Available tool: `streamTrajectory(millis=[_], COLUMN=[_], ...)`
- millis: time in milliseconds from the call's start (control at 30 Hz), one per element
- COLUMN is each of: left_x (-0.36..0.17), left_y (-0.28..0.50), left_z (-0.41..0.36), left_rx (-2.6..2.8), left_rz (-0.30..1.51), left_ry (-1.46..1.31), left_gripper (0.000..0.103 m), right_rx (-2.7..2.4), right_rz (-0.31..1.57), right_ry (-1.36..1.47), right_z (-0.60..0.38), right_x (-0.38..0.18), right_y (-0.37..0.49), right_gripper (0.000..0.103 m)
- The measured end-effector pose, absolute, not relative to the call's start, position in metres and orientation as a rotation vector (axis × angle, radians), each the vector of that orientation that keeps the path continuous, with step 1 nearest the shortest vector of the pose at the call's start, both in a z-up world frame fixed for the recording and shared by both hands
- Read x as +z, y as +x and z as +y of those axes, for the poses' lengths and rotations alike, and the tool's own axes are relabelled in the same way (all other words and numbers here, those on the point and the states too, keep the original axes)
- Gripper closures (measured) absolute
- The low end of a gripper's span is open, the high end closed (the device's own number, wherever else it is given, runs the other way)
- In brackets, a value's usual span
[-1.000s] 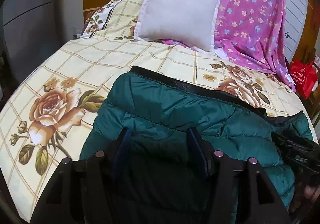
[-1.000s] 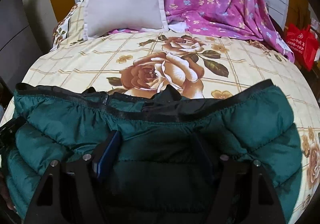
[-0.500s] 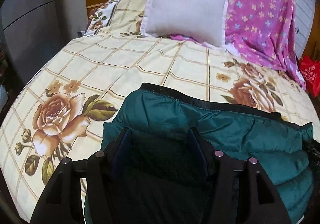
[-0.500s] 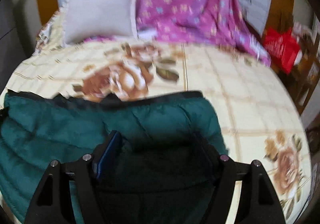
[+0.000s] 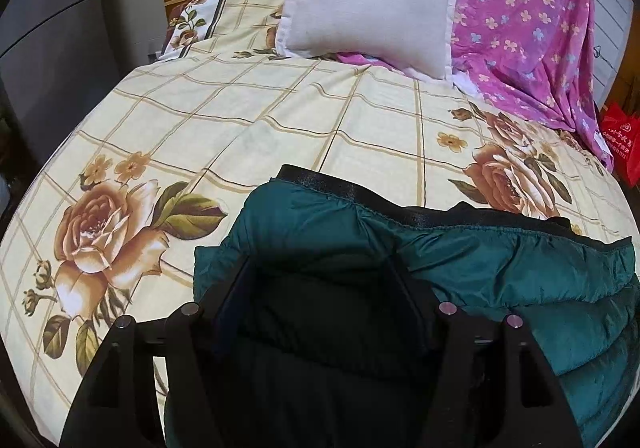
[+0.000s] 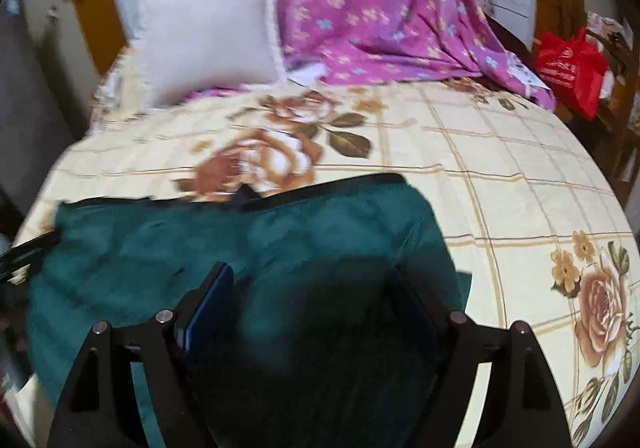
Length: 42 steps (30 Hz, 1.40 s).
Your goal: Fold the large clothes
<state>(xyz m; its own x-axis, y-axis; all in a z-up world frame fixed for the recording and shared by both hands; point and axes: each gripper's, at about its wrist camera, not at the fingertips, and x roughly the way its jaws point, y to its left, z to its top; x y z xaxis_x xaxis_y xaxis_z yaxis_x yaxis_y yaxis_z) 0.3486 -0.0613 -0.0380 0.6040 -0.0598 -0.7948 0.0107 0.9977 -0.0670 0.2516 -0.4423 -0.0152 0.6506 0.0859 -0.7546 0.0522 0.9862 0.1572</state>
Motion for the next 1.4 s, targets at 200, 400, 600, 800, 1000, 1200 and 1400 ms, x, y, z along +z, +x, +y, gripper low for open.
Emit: streamTrajectory(millis=[200, 400, 600, 800, 1000, 1200, 1400], left_x=[-0.040, -0.027, -0.017, -0.011, -0.007, -0.006, -0.008], left_y=[0.349, 0.332, 0.299, 0.271, 0.249, 0.237, 0.237], left_z=[-0.062, -0.053, -0.034, -0.022, -0.015, -0.009, -0.005], left_rx=[-0.037, -0.048, -0.059, -0.081, -0.099, -0.105, -0.116], left_rz=[0.916, 0.902, 0.861, 0.853, 0.843, 0.837, 0.851], left_ry=[-0.057, -0.084, -0.126, -0.148, -0.170, -0.185, -0.224], left_gripper=[0.053, 0.054, 0.054, 0.054, 0.054, 0.054, 0.054], right_rx=[0.011, -0.017, -0.001, -0.038, -0.067, -0.039, -0.022], right_rz=[0.944, 0.922, 0.828, 0.893, 0.934, 0.898, 0.903], right_ry=[0.147, 0.152, 0.216, 0.224, 0.234, 0.292, 0.303], right_z=[-0.443, -0.441, -0.450, -0.451, -0.452, -0.462, -0.469], right_x=[-0.049, -0.043, -0.010, -0.031, -0.053, -0.033, -0.028], right_y=[0.248, 0.244, 0.206, 0.199, 0.203, 0.184, 0.175], right_gripper=[0.018, 0.015, 0.015, 0.015, 0.009, 0.009, 0.009])
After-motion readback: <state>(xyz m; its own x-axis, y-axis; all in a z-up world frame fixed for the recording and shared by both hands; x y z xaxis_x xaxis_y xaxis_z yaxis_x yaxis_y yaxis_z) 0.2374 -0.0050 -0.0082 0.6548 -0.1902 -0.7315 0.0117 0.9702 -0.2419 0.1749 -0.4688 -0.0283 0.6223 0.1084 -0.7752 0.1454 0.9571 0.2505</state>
